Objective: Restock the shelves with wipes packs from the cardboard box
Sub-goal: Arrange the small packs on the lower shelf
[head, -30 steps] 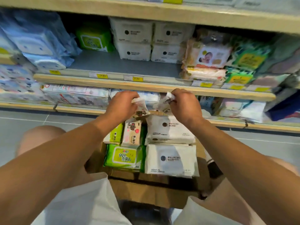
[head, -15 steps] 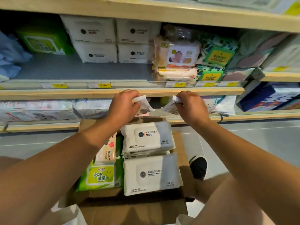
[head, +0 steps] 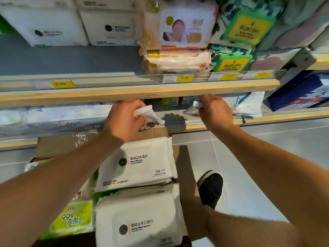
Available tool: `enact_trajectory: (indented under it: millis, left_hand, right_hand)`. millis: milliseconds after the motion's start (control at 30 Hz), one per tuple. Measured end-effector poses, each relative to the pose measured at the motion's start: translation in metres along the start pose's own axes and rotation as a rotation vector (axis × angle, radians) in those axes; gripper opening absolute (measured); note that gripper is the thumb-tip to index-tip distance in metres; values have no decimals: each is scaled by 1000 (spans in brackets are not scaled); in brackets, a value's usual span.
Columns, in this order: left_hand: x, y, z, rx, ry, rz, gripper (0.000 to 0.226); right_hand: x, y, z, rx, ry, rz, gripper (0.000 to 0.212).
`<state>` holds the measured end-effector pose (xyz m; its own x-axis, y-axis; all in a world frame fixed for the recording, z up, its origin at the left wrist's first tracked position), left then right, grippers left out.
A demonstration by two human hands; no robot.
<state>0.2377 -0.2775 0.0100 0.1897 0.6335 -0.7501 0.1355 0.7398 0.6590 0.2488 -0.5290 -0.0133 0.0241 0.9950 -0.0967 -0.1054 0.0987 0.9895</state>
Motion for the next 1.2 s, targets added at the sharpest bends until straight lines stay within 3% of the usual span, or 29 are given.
enact_trajectory:
  millis: [200,533,767,1000,1200]
  left_hand:
    - [-3,-18,10,-2,-91,-112,15]
    - [7,-43,32,10,75,58,22]
    - [11,-47,29,5,88,-7,21]
    - [-1,-44,22,-11,48,59,13]
    - [-7,-50,23,24,-3,76,18]
  right_hand:
    - [-2,-55,16,-13,12,-74,16]
    - [-2,-117,38,22,41,-171,27]
    - [-4,-120,38,20,30,-267,23]
    - [-8,-112,37,19,-21,-191,24]
    - [0,-133,24,223,-20,-23,63]
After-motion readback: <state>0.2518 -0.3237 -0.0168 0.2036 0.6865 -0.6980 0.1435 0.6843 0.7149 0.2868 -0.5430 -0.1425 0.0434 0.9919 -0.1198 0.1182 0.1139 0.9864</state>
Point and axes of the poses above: each hand's wrist, its own z-axis towards the middle knuckle, its own y-axis out of the back of the hand, x = y × z, the point moved 10 cm from there along z, towards the middle knuckle, and after that the axes turned 14 degrees about -z, right-handed, at the moved point
